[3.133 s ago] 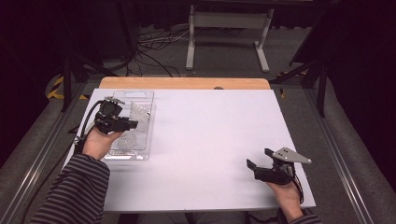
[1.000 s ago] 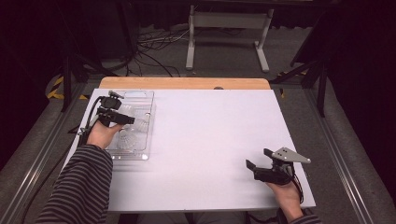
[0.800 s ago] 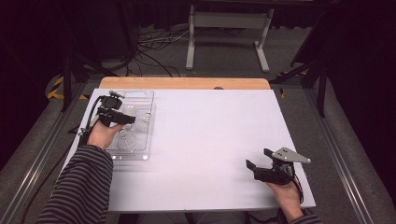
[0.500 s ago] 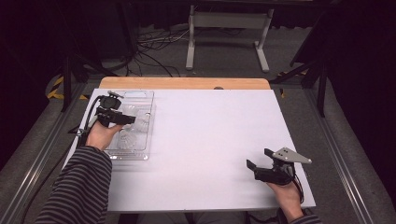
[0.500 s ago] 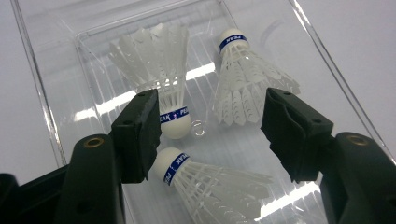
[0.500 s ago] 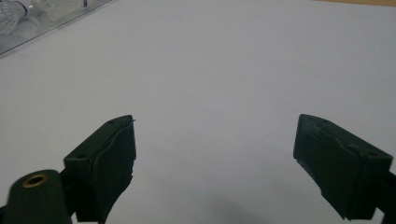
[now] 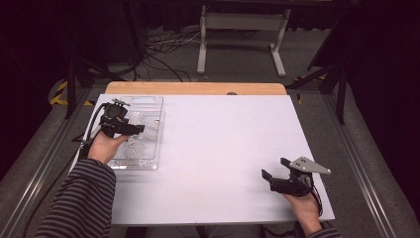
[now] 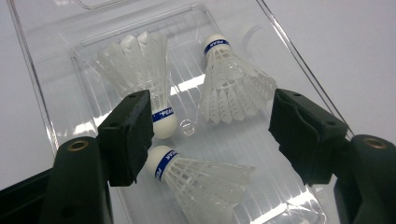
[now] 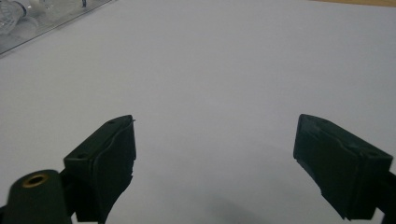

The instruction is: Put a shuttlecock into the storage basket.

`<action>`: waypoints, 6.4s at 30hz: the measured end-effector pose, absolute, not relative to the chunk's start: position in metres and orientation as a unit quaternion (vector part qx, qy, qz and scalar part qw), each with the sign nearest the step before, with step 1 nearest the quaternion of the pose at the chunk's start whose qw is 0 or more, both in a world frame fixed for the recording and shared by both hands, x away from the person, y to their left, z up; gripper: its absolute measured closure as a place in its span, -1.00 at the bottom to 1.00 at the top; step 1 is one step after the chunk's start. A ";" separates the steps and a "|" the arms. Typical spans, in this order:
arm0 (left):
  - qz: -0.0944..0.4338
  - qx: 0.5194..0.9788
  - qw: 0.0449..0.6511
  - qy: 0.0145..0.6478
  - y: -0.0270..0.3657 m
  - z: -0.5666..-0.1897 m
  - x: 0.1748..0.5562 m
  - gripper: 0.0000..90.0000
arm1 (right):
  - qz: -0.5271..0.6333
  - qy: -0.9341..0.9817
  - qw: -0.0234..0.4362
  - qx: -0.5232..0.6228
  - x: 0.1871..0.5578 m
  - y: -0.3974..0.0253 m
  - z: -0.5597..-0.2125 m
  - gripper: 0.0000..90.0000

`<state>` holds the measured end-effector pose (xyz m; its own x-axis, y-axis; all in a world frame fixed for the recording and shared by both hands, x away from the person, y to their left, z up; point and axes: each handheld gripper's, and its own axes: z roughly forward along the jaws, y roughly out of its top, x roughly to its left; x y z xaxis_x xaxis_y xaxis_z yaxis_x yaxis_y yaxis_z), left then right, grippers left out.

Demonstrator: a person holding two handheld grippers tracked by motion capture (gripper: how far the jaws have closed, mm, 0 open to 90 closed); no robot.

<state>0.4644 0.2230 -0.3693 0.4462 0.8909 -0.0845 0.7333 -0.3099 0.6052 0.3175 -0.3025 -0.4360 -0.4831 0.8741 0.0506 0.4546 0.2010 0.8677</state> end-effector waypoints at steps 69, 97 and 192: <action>0.139 0.803 0.324 0.481 0.230 -0.371 0.418 -0.37 | 0.444 0.740 0.231 0.450 0.318 -0.302 -0.437 -0.69; 0.141 0.801 0.336 0.474 0.236 -0.377 0.402 -0.38 | 0.444 0.741 0.229 0.449 0.318 -0.302 -0.437 -0.69; 0.164 0.748 0.401 0.502 0.269 -0.403 0.345 -0.63 | 0.440 0.746 0.227 0.446 0.319 -0.301 -0.438 -0.69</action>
